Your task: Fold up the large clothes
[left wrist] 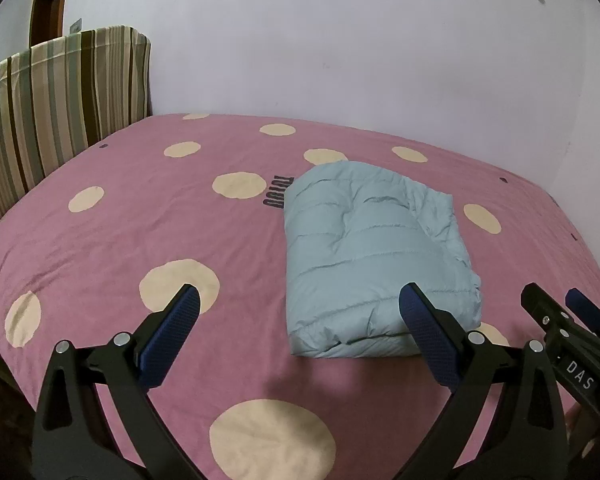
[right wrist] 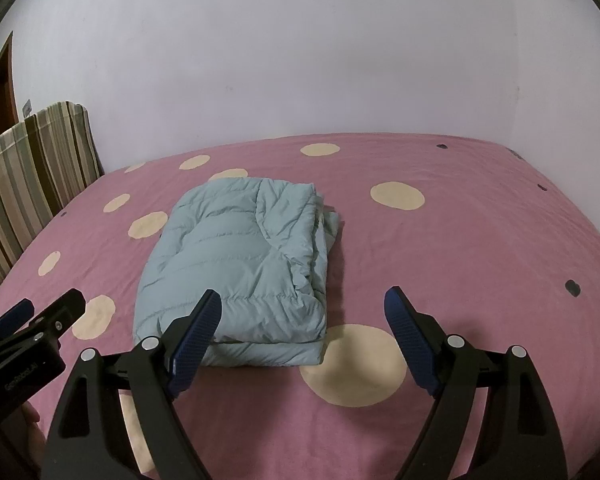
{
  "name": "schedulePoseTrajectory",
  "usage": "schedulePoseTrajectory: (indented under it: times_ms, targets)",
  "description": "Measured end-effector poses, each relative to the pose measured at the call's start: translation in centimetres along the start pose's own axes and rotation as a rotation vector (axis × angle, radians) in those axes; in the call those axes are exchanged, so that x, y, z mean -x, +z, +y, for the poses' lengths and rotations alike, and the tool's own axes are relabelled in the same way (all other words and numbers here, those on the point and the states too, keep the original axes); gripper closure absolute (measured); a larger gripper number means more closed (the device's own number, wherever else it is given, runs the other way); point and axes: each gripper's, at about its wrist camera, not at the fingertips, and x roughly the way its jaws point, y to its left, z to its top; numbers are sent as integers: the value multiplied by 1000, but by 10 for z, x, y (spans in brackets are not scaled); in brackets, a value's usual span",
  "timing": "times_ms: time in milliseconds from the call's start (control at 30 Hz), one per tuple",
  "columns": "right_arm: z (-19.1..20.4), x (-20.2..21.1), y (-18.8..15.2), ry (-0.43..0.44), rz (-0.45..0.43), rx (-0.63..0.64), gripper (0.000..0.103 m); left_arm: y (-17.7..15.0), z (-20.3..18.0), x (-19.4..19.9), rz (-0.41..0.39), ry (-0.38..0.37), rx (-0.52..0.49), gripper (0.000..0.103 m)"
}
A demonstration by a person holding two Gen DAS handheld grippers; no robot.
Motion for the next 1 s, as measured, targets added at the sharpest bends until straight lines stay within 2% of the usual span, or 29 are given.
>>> schedulePoseTrajectory:
  times_ms: [567,1000]
  targets:
    - [2,0,-1,2,3,8,21,-2,-4,0,2,-6,4,3]
    - [2,0,-1,1,3,10,21,-4,-8,6,-28,12,-8,3]
